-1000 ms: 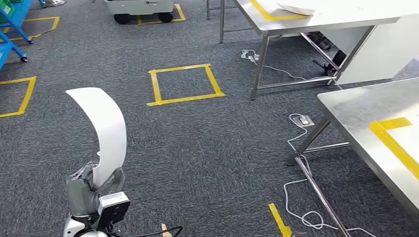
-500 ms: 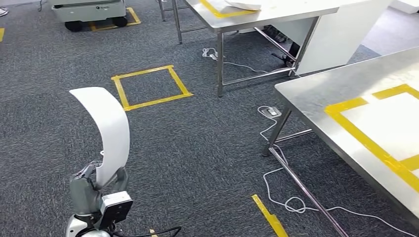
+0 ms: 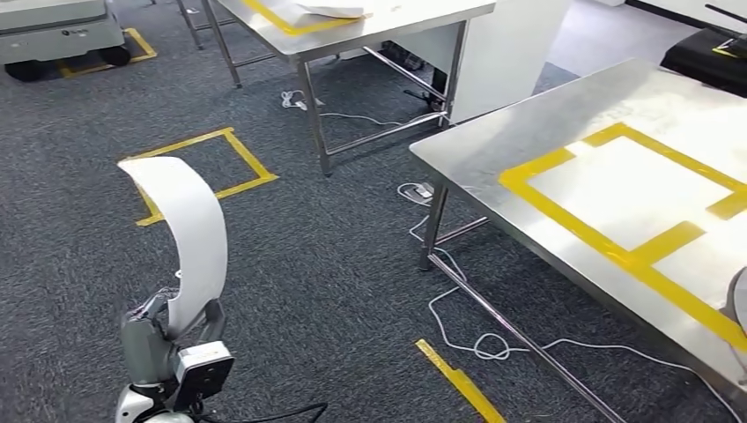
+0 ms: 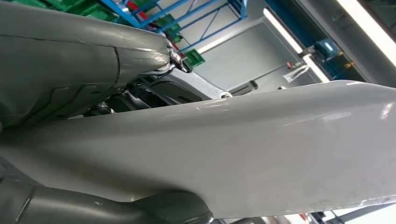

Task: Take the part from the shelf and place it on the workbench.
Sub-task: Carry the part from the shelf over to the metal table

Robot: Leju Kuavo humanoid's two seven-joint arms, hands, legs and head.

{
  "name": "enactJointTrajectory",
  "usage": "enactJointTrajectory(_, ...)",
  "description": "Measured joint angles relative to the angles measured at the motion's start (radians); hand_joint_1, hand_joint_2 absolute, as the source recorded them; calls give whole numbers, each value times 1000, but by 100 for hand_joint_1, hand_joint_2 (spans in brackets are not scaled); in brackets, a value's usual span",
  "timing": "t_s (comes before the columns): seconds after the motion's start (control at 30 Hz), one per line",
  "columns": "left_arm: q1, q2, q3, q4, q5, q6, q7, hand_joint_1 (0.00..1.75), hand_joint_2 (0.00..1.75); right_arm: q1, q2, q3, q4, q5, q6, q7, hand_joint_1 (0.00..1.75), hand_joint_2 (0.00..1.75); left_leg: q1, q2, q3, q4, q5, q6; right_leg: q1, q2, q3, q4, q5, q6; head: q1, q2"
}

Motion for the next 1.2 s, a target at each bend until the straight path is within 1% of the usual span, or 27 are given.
enactJointTrajectory(0.07,-4,-1,-1,0,-1,-3,1,175,175,3,-1,-2,0,4,0,0,0,175,4,19,4,-16,3,-2,-2,9,-8,-2,2,10,-4,0)
enactJointTrajectory(0.17,-6,-2,-2,0,-2,-4,2,175,175,4,-1,-2,0,6,0,0,0,175,11,31,8,-30,9,-3,-1,4,-11,0,1,14,-4,0)
enactJointTrajectory(0.23,-7,-2,-2,0,-2,-5,2,175,175,5,-1,-2,0,6,0,0,0,175,10,35,10,-31,10,-3,-1,-10,-13,3,-2,14,-3,0)
enactJointTrajectory(0.27,-7,-2,-2,0,-3,-6,2,175,175,5,-1,-2,0,6,0,0,0,175,10,38,12,-33,11,-3,1,-27,-16,8,-6,15,-2,0)
enactJointTrajectory(0.33,-7,-3,-2,2,-3,-8,3,175,175,0,-1,-2,0,8,-1,0,0,175,7,77,14,-35,9,1,2,-86,-84,148,-74,25,4,0)
enactJointTrajectory(0.37,-7,-3,-2,3,-3,-9,4,175,175,-1,-1,-2,-1,8,-1,0,0,175,6,99,14,-35,7,2,1,-109,-114,214,-103,31,6,0)
enactJointTrajectory(0.4,-7,-3,-2,4,-3,-9,4,175,175,-2,-1,-3,-1,9,-1,0,0,175,5,124,15,-34,5,2,-2,-127,-131,255,-116,37,9,0)
enactJointTrajectory(0.43,-7,-3,-2,6,-4,-9,5,175,175,-1,-2,-3,-1,10,-1,0,0,175,6,136,16,-33,3,-1,-4,-134,-102,207,-87,39,9,0)
enactJointTrajectory(0.5,-12,-3,-2,8,-10,-11,6,175,175,-1,-4,-3,-1,15,-1,0,0,175,3,156,19,-26,-5,-10,-5,-170,-21,66,-34,39,9,0)
enactJointTrajectory(0.53,-17,-2,-4,9,-16,-13,6,175,175,-3,-5,-4,-1,20,0,1,0,175,1,164,20,-21,-8,-16,-3,-185,7,19,-22,35,8,0)
enactJointTrajectory(0.57,-24,-2,-5,10,-23,-15,6,175,175,-5,-5,-4,-1,24,0,1,0,175,-2,171,20,-17,-11,-21,-1,-195,20,-2,-20,29,7,0)
enactJointTrajectory(0.6,-33,-2,-8,11,-29,-17,6,175,175,-7,-6,-3,-1,29,1,2,0,175,-3,177,21,-15,-11,-25,2,-193,20,-1,-22,21,7,0)
enactJointTrajectory(0.63,-42,-2,-11,12,-33,-19,6,175,175,-7,-6,-3,-1,32,2,3,0,175,-2,184,22,-14,-12,-30,2,-181,19,-1,-20,15,7,0)
enactJointTrajectory(0.67,-50,-3,-14,12,-36,-20,7,175,175,-7,-7,-4,-1,35,2,3,0,175,0,183,23,-12,-16,-35,1,-172,18,-1,-18,9,7,0)
enactJointTrajectory(0.73,-64,-3,-18,12,-40,-23,8,175,175,-8,-7,-4,-1,38,2,4,0,175,7,147,9,28,-50,-45,-2,-151,18,-5,-12,-4,5,0)
enactJointTrajectory(0.8,-71,-2,-20,14,-42,-27,9,175,175,-11,-7,-5,-1,42,2,4,0,175,10,102,-43,145,-114,-51,-3,-128,16,-6,-9,-12,2,0)
enactJointTrajectory(0.83,-72,-2,-20,17,-42,-29,10,175,175,-12,-7,-6,-1,43,2,3,0,175,10,94,-75,214,-141,-52,-3,-114,15,-6,-7,-14,1,0)
enactJointTrajectory(0.87,-74,-1,-20,20,-42,-31,11,175,175,-13,-7,-7,-1,45,2,2,0,175,10,91,-99,261,-152,-51,-2,-100,14,-5,-7,-15,1,0)
enactJointTrajectory(0.9,-76,-1,-20,23,-42,-33,12,175,175,-12,-8,-8,-1,45,1,1,0,175,10,89,-108,274,-142,-49,-1,-86,14,-5,-6,-16,1,0)
enactJointTrajectory(0.93,-79,0,-20,26,-42,-33,13,175,175,-12,-8,-9,-1,45,1,0,0,175,10,86,-97,247,-112,-46,-1,-71,15,-5,-6,-15,1,0)
enactJointTrajectory(0.97,-82,0,-20,28,-42,-33,13,175,175,-12,-8,-10,-1,45,1,0,0,175,10,77,-72,187,-71,-40,0,-57,16,-5,-5,-15,1,0)
enactJointTrajectory(1.03,-88,-1,-20,31,-42,-33,13,175,175,-13,-7,-11,-1,45,0,-1,0,175,11,28,-17,62,-12,-27,-2,-33,14,-3,-3,-10,2,0)
enactJointTrajectory(1.07,-91,-1,-20,32,-42,-33,13,175,175,-14,-7,-12,-1,45,0,-2,0,175,11,8,-2,23,-2,-22,-3,-22,8,-2,-1,-4,1,0)
enactJointTrajectory(1.1,-93,-1,-20,34,-42,-33,14,175,175,-15,-7,-12,-1,45,0,-3,0,175,10,-4,3,5,-4,-18,-6,-12,2,-2,2,2,1,0)
enactJointTrajectory(1.13,-95,-1,-20,35,-43,-34,14,175,175,-14,-7,-12,-1,45,0,-4,0,175,9,1,3,-2,-4,-17,-8,-1,-4,-3,6,11,-1,0)
enactJointTrajectory(1.17,-98,-2,-20,37,-45,-35,14,175,175,-12,-7,-12,-1,44,0,-6,0,175,10,12,4,-9,-3,-15,-10,0,-10,-4,8,17,-2,0)
enactJointTrajectory(1.2,-101,-4,-20,40,-47,-37,14,175,175,-10,-7,-12,-1,43,-2,-9,0,175,11,24,6,-15,1,-12,-9,-16,-16,2,3,22,-1,0)
